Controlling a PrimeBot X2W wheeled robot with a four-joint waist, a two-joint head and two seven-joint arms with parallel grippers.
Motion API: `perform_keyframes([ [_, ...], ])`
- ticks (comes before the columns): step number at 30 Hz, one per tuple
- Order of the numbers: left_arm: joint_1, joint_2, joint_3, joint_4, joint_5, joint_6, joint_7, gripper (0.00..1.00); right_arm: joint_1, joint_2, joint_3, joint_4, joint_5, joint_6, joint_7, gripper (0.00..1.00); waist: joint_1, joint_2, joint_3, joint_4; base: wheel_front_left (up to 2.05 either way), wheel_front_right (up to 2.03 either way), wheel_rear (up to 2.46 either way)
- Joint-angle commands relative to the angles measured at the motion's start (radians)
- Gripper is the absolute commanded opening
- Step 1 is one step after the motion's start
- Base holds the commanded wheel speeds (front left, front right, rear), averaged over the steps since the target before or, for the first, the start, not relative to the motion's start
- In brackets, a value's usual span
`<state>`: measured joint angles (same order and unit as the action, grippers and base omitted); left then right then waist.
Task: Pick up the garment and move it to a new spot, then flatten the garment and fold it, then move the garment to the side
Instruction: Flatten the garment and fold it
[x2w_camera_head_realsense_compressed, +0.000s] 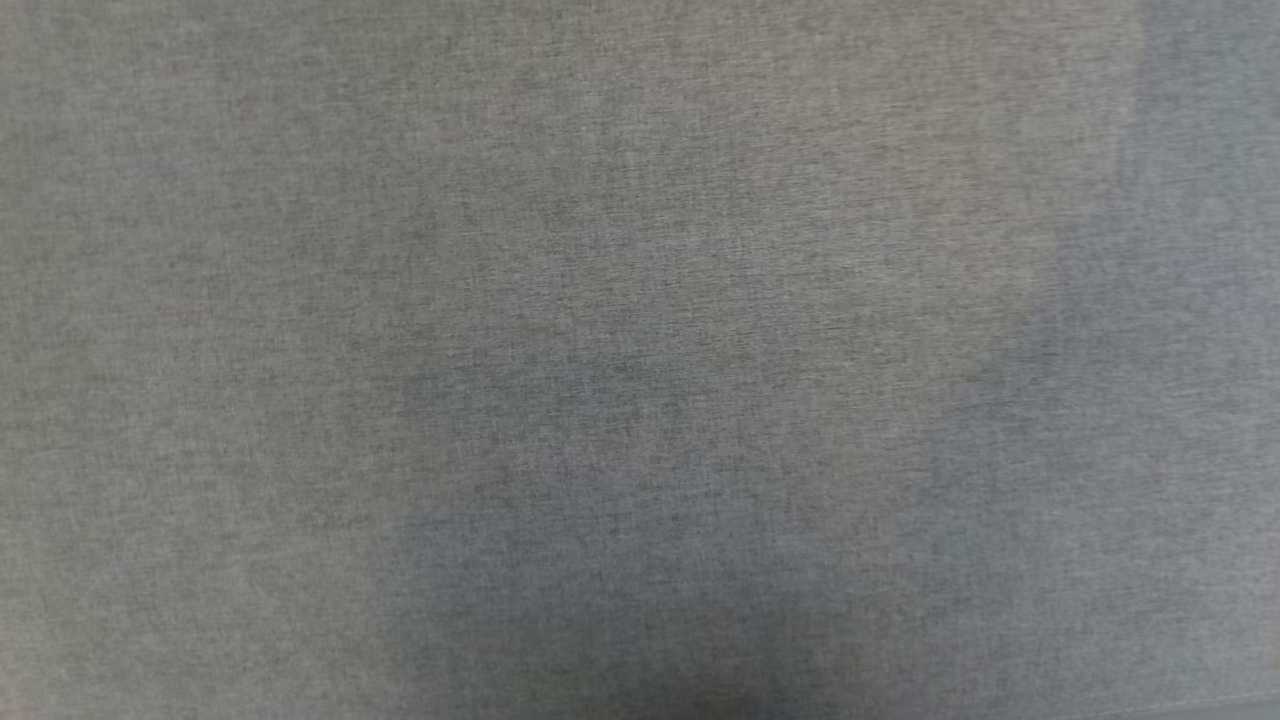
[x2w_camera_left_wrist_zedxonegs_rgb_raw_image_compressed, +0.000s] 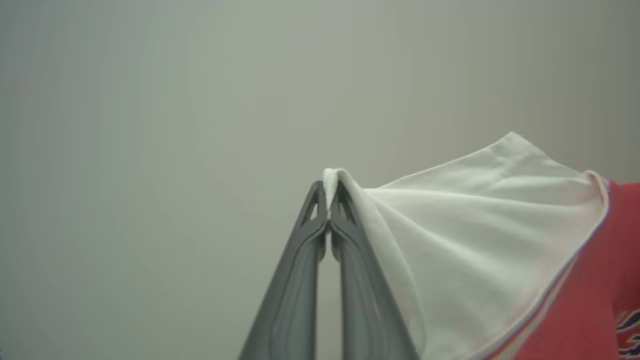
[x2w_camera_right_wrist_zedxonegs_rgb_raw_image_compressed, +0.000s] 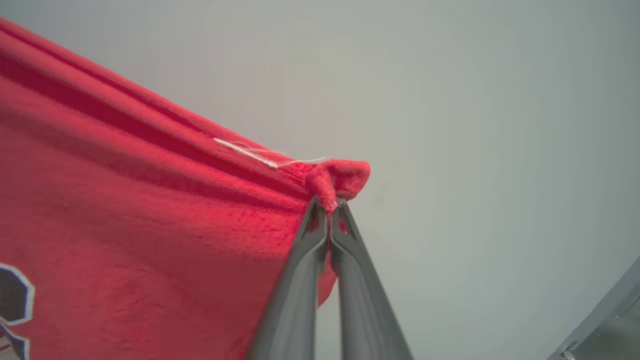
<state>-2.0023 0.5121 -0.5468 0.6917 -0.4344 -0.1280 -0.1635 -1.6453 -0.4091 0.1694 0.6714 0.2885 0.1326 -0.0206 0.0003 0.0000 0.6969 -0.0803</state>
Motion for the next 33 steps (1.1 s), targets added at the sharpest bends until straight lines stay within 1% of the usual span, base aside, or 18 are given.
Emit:
perform_keyframes([
  [1,0.023,0.002,-0.003,0.023,-0.014,0.000,-0.025,0.00,0.004,-0.002,0.010,0.022,-0.005,-0.002,-0.020,0.00,-0.0003,0.0000,0.013,0.018,0.00,0.00,0.00],
  [4,0.093,-0.013,-0.029,0.055,-0.043,-0.002,-0.061,0.00,0.037,-0.004,0.053,0.054,0.006,-0.002,-0.056,0.00,-0.0003,0.0000,0.013,0.033,0.00,0.00,0.00],
  [9,0.252,-0.038,-0.067,0.039,-0.108,-0.002,-0.091,0.00,0.123,-0.018,0.122,0.082,0.041,-0.002,-0.115,0.00,-0.0003,0.0000,-0.013,0.059,0.00,0.00,0.00],
  [10,0.360,-0.051,-0.087,0.010,-0.145,-0.002,-0.096,0.00,0.183,-0.026,0.168,0.087,0.066,-0.002,-0.142,0.00,-0.0003,0.0000,-0.042,0.073,0.00,0.00,0.00],
  [12,0.440,-0.060,-0.086,-0.020,-0.173,-0.002,-0.097,0.00,0.232,-0.033,0.202,0.086,0.081,-0.002,-0.156,0.00,-0.0003,0.0000,-0.069,0.083,0.00,0.00,0.00],
  [17,0.670,-0.081,-0.070,-0.117,-0.193,-0.003,-0.098,0.00,0.381,-0.049,0.259,0.070,0.134,-0.002,-0.185,0.00,-0.0003,0.0000,-0.157,0.105,0.00,0.00,0.00],
  [19,0.765,-0.086,-0.078,-0.141,-0.195,-0.003,-0.098,0.00,0.450,-0.053,0.275,0.067,0.158,-0.002,-0.189,0.00,-0.0003,0.0000,-0.196,0.112,0.00,0.00,0.00],
  [21,0.852,-0.077,-0.103,-0.155,-0.203,-0.003,-0.098,0.00,0.517,-0.056,0.294,0.065,0.181,-0.002,-0.188,0.00,-0.0003,0.0000,-0.234,0.114,0.00,0.00,0.00],
  [24,0.976,-0.055,-0.117,-0.166,-0.248,-0.003,-0.098,0.00,0.613,-0.064,0.302,0.064,0.214,-0.002,-0.199,0.00,-0.0003,0.0000,-0.289,0.117,0.00,0.00,0.00],
  [31,1.238,0.007,-0.165,-0.176,-0.323,-0.003,-0.068,0.00,0.818,-0.061,0.345,0.046,0.297,-0.002,-0.218,0.00,-0.0003,0.0000,-0.412,0.123,0.00,0.00,0.00],
  [33,1.303,0.026,-0.185,-0.182,-0.328,-0.003,-0.059,0.00,0.868,-0.063,0.356,0.037,0.325,-0.002,-0.221,0.00,-0.0003,0.0000,-0.440,0.127,0.00,0.00,0.00],
])
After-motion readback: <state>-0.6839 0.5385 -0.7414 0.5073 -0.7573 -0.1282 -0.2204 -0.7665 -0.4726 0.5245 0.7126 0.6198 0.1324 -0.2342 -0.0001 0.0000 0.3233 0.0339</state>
